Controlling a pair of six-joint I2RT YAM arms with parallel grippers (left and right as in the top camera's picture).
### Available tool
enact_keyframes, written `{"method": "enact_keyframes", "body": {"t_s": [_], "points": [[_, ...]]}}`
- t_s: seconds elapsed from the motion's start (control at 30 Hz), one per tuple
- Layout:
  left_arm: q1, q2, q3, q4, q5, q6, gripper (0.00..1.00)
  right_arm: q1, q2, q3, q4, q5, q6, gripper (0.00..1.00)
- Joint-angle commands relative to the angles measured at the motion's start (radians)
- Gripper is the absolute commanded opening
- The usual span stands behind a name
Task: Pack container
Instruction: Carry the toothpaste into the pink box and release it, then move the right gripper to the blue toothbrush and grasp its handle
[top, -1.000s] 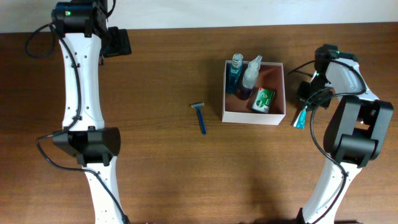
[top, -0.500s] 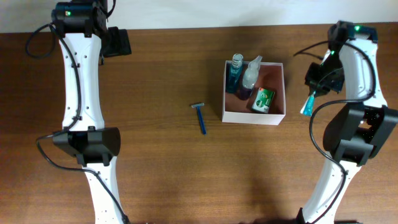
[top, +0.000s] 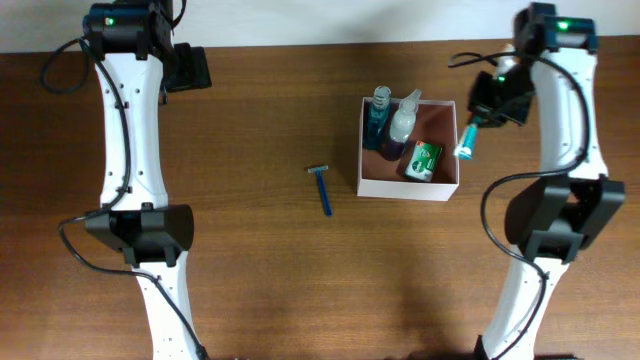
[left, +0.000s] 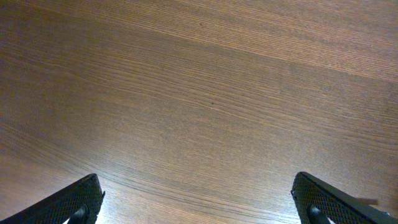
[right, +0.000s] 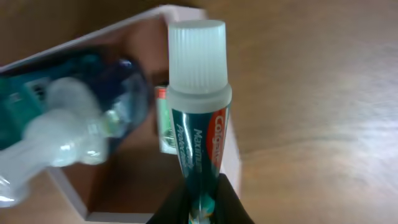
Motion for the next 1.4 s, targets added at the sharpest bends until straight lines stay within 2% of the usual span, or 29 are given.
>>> {"method": "enact_keyframes", "body": {"t_s": [0.0,0.23,0.33,0.4,0.47,0.57,0.67,0.73,0.83,1.03,1.13,1.17,1.27,1.37], "points": [[0.002,-0.015,-0.002,-0.001,-0.010,-0.010,0.99,0.049,0.001,0.021,0.024,0.007,0.002,0.14],[0.002,-0.015,-0.002,-0.001,-0.010,-0.010,0.99,0.061,0.001,0.021,0.034,0.033,0.000,0.17],[0.002,-0.015,-0.002,-0.001,-0.010,-0.010,0.99,0.060,0.001,0.021,0.035,0.040,-0.001,0.23],[0.002,-0.015,-0.002,-0.001,-0.010,-0.010,0.99,0.053,0.001,0.021,0.045,0.091,-0.004,0.30],[0.002,-0.015,-0.002,-0.001,-0.010,-0.010,0.99,0.035,0.000,0.027,0.047,0.117,-0.007,0.31],[0.002,-0.015,-0.002,-0.001,-0.010,-0.010,0.99,-0.016,0.000,0.040,0.043,0.116,-0.029,0.44],[0.002,-0.015,-0.002,-0.001,-0.010,-0.010,0.99,-0.093,0.000,0.060,0.024,0.115,-0.030,0.50],[0.002,-0.015,-0.002,-0.001,-0.010,-0.010,0.99,-0.152,0.000,0.067,0.017,0.115,-0.042,0.62],[0.002,-0.015,-0.002,-0.001,-0.010,-0.010,0.99,-0.241,0.000,0.066,0.017,0.115,-0.108,0.77],[0.002,-0.015,-0.002,-0.001,-0.010,-0.010,0.99,-0.415,0.001,0.050,0.040,0.116,-0.202,0.80],[0.002,-0.015,-0.002,-0.001,-0.010,-0.010,0.99,-0.455,0.001,0.002,0.079,0.116,-0.315,0.80],[0.002,-0.015,-0.002,-0.001,-0.010,-0.010,0.99,-0.466,0.001,-0.023,0.093,0.116,-0.380,0.82],[0.002,-0.015,-0.002,-0.001,-0.010,-0.010,0.99,-0.491,0.001,-0.127,0.143,0.117,-0.571,0.98],[0.002,-0.015,-0.002,-0.001,-0.010,-0.010,0.99,-0.504,0.001,-0.202,0.196,0.116,-0.610,0.99]]}}
